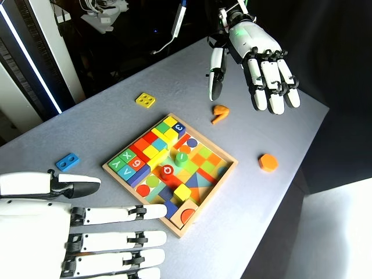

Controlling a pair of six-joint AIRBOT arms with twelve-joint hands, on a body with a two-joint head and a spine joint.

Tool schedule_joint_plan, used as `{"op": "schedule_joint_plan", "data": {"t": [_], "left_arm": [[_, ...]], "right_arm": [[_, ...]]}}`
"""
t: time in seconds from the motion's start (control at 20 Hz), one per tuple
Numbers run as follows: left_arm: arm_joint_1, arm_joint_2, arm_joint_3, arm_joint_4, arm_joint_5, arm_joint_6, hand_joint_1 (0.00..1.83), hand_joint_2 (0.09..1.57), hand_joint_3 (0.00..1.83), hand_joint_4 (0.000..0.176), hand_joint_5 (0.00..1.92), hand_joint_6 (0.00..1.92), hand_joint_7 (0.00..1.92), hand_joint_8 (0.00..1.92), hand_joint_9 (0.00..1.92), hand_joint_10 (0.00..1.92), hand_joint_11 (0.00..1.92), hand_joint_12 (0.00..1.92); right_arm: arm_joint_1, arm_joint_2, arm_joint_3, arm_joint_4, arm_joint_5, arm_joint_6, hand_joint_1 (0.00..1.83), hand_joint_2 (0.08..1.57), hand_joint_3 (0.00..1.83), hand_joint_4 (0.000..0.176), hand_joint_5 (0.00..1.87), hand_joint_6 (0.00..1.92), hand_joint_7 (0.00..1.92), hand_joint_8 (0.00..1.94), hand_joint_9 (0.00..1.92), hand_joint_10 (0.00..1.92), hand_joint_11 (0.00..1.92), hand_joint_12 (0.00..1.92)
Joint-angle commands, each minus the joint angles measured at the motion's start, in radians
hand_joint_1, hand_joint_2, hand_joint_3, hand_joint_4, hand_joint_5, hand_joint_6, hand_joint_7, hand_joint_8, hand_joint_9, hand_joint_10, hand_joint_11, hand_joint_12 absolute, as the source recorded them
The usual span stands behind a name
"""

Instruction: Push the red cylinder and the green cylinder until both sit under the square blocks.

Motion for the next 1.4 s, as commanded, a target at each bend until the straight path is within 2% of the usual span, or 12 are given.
{"op": "schedule_joint_plan", "data": {"t": [0.0, 0.05, 0.3, 0.35, 0.5, 0.55, 0.7, 0.8, 0.9, 1.1, 1.25, 1.35], "left_arm": [[-0.018, -0.009, 0.011, -0.021, -0.094, -0.005, 0.0, 1.02, 0.01, 0.141, 0.03, 0.0, 0.0, 0.0, 0.0, 0.0, 0.0, 0.1], [-0.006, -0.04, 0.046, -0.054, -0.05, 0.003, 0.0, 1.03, 0.01, 0.128, 0.03, 0.0, 0.0, 0.0, 0.0, 0.0, 0.0, 0.1], [0.0, -0.056, 0.063, -0.071, -0.033, 0.003, 0.0, 1.05, 0.01, 0.143, 0.04, 0.0, 0.0, 0.0, 0.0, 0.0, 0.0, 0.06], [0.0, -0.056, 0.063, -0.073, -0.036, 0.002, 0.0, 1.05, 0.01, 0.147, 0.04, 0.0, 0.0, 0.0, 0.0, 0.0, 0.0, 0.06], [0.0, -0.056, 0.067, -0.075, -0.047, -0.008, 0.0, 1.06, 0.0, 0.167, 0.02, 0.0, 0.0, 0.0, 0.0, 0.0, 0.0, 0.21], [0.0, -0.056, 0.069, -0.076, -0.051, -0.015, 0.0, 1.07, 0.0, 0.174, 0.03, 0.0, 0.0, 0.0, 0.0, 0.0, 0.0, 0.22], [0.001, -0.055, 0.073, -0.076, -0.053, -0.026, 0.0, 1.07, 0.0, 0.163, 0.04, 0.0, 0.0, 0.0, 0.0, 0.0, 0.0, 0.26], [0.001, -0.055, 0.073, -0.076, -0.053, -0.026, 0.0, 1.05, 0.0, 0.174, 0.03, 0.0, 0.0, 0.0, 0.0, 0.0, 0.0, 0.36], [0.001, -0.055, 0.073, -0.076, -0.053, -0.026, 0.0, 1.06, 0.0, 0.148, 0.03, 0.0, 0.0, 0.0, 0.0, 0.0, 0.0, 0.28], [0.004, -0.055, 0.074, -0.076, -0.053, -0.026, 0.0, 1.04, 0.0, 0.164, 0.04, 0.0, 0.0, 0.0, 0.0, 0.0, 0.0, 0.19], [0.004, -0.055, 0.074, -0.076, -0.052, -0.026, 0.0, 1.05, 0.0, 0.155, 0.05, 0.0, 0.0, 0.0, 0.0, 0.0, 0.0, 0.3], [0.004, -0.055, 0.075, -0.076, -0.051, -0.026, 0.0, 1.02, 0.0, 0.154, 0.05, 0.0, 0.0, 0.0, 0.0, 0.0, 0.0, 0.34]], "right_arm": [[-0.002, 0.004, 0.009, 0.044, 0.023, 0.012, 0.25, 1.06, 0.03, 0.032, 0.25, 0.01, 0.1, 0.0, 0.06, 0.02, 0.0, 0.68], [-0.032, -0.028, 0.033, -0.064, 0.018, 0.12, 0.24, 1.06, 0.02, 0.022, 0.26, 0.01, 0.11, 0.0, 0.06, 0.01, 0.0, 0.55], [-0.056, -0.061, 0.05, -0.096, 0.028, 0.154, 0.26, 1.07, 0.0, 0.019, 0.28, 0.0, 0.13, 0.0, 0.02, 0.0, 0.0, 0.22], [-0.06, -0.063, 0.05, -0.096, 0.032, 0.157, 0.26, 1.07, 0.0, 0.015, 0.29, 0.0, 0.13, 0.0, 0.02, 0.0, 0.0, 0.24], [-0.066, -0.071, 0.05, -0.096, 0.044, 0.163, 0.25, 1.07, 0.0, 0.023, 0.3, 0.0, 0.14, 0.0, 0.05, 0.01, 0.0, 0.72], [-0.066, -0.075, 0.05, -0.096, 0.049, 0.164, 0.25, 1.06, 0.0, 0.035, 0.29, 0.0, 0.13, 0.0, 0.05, 0.01, 0.0, 0.74], [-0.066, -0.083, 0.05, -0.096, 0.06, 0.164, 0.24, 1.05, 0.0, 0.031, 0.28, 0.0, 0.13, 0.0, 0.06, 0.0, 0.0, 0.72], [-0.066, -0.086, 0.05, -0.096, 0.062, 0.164, 0.25, 1.05, 0.0, 0.031, 0.28, 0.0, 0.13, 0.0, 0.07, 0.0, 0.0, 0.76], [-0.066, -0.086, 0.05, -0.096, 0.063, 0.164, 0.24, 1.05, 0.0, 0.034, 0.27, 0.0, 0.14, 0.0, 0.07, 0.0, 0.0, 0.73], [-0.065, -0.091, 0.05, -0.094, 0.07, 0.164, 0.24, 1.05, 0.0, 0.042, 0.27, 0.0, 0.13, 0.0, 0.07, 0.0, 0.0, 0.78], [-0.066, -0.091, 0.05, -0.094, 0.071, 0.164, 0.25, 1.05, 0.0, 0.041, 0.28, 0.0, 0.13, 0.0, 0.08, 0.01, 0.0, 0.8], [-0.066, -0.091, 0.05, -0.094, 0.072, 0.164, 0.26, 1.06, 0.0, 0.019, 0.28, 0.0, 0.14, 0.0, 0.08, 0.0, 0.0, 0.75]]}}
